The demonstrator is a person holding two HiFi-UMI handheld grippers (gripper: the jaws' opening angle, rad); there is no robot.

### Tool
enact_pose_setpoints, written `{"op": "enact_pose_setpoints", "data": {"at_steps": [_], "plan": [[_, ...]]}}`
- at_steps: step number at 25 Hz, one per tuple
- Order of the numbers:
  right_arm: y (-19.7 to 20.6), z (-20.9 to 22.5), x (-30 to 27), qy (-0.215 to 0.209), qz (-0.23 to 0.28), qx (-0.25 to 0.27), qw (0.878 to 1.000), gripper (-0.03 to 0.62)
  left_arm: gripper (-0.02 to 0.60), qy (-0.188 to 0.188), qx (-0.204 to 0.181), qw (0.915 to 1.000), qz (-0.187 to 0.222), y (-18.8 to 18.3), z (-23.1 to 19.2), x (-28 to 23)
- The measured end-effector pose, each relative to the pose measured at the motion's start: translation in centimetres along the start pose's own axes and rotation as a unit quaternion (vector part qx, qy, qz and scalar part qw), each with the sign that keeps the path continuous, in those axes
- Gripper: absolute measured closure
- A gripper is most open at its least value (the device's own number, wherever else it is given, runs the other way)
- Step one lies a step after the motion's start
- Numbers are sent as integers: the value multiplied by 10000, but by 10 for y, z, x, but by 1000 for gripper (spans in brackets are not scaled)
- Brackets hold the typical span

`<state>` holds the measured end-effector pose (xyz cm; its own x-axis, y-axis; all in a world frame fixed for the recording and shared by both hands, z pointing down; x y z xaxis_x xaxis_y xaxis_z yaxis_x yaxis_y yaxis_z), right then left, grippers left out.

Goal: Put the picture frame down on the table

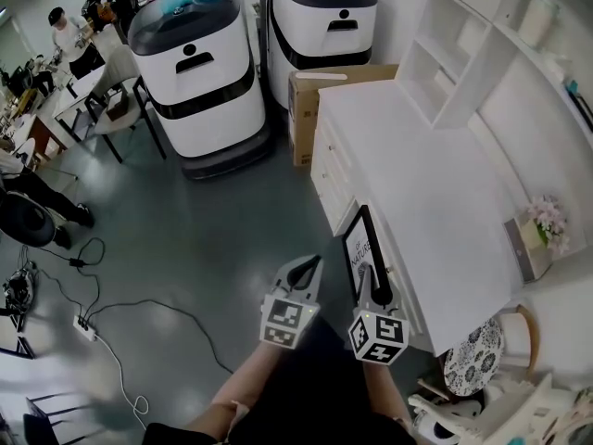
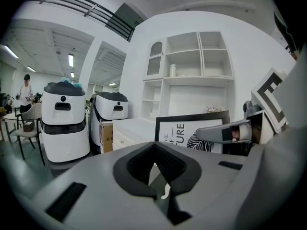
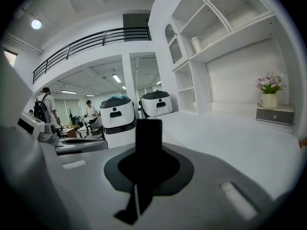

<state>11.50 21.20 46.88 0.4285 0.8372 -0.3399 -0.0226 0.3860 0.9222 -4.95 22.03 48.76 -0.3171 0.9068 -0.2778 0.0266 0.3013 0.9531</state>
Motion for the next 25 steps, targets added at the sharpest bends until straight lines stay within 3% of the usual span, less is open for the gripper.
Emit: {"op": "enact_pose_setpoints", "data": {"at_steps": [25], "plan": [[-48, 21, -108, -184, -139, 1, 9997, 580, 569, -60, 84, 9999, -112, -34, -51, -98]]}}
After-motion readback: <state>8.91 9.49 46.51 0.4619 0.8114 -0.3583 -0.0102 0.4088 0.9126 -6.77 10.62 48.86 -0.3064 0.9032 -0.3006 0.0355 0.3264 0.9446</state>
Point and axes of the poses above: the fingertips, and each gripper's own axes: x backward along the fingers, z to its right, y out of its underside, the point moved 7 cm from there along x, backward along the fingers, and after that the axes turned 2 degrees about -y, right-handed, at the moved point
